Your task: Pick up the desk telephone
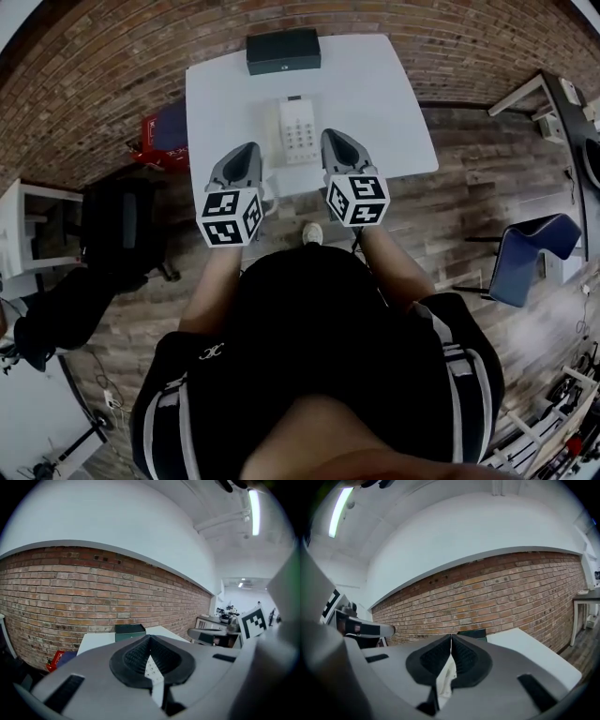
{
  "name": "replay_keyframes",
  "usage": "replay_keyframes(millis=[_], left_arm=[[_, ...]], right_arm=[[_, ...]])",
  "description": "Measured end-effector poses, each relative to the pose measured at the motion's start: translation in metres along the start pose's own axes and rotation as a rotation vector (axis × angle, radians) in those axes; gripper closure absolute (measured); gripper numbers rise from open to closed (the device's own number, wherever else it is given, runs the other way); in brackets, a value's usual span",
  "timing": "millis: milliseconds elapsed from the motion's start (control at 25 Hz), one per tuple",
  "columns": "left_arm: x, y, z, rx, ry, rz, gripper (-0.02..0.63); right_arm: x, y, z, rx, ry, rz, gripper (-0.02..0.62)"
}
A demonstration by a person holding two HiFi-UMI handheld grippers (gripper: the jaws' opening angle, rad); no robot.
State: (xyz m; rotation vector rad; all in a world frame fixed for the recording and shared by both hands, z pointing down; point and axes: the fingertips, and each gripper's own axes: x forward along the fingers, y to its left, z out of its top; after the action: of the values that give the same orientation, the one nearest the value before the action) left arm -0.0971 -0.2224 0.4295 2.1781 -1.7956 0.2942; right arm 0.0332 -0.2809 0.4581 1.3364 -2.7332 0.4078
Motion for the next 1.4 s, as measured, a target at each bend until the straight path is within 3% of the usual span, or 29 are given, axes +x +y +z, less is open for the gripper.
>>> replay_keyframes(millis=[240,600,960,1080,1240,1400], left_arm=[[0.027,0.016,-0.001,-0.016,0.033,0.025,0.604],[0.062,0.06,-0.033,-0.122,0.136,0.0,0.604],[0.113,0.093,-0.063,-0.217,0.231,-0.084,0.603],[0.13,0.1,-0.078,-0.244,0.289,-0.111,0.593],[0.151,0.1,-0.1,-0.3,0.375,-0.186,0.461],[0.171,0.098,-0.111,-0.399,0.402,-0.272,0.323]], right_arm=[[0.037,-0.014,-0.005,-0.001,0.043,0.04,0.595],[0.083,-0.011,-0.032,0.019,0.158,0.073,0.597],[0.126,-0.03,-0.062,0.089,0.272,0.086,0.594],[0.141,-0.04,-0.076,0.134,0.318,0.094,0.547],[0.157,-0.056,-0.098,0.192,0.389,0.091,0.511],[0.169,-0.068,-0.124,0.262,0.465,0.106,0.457]])
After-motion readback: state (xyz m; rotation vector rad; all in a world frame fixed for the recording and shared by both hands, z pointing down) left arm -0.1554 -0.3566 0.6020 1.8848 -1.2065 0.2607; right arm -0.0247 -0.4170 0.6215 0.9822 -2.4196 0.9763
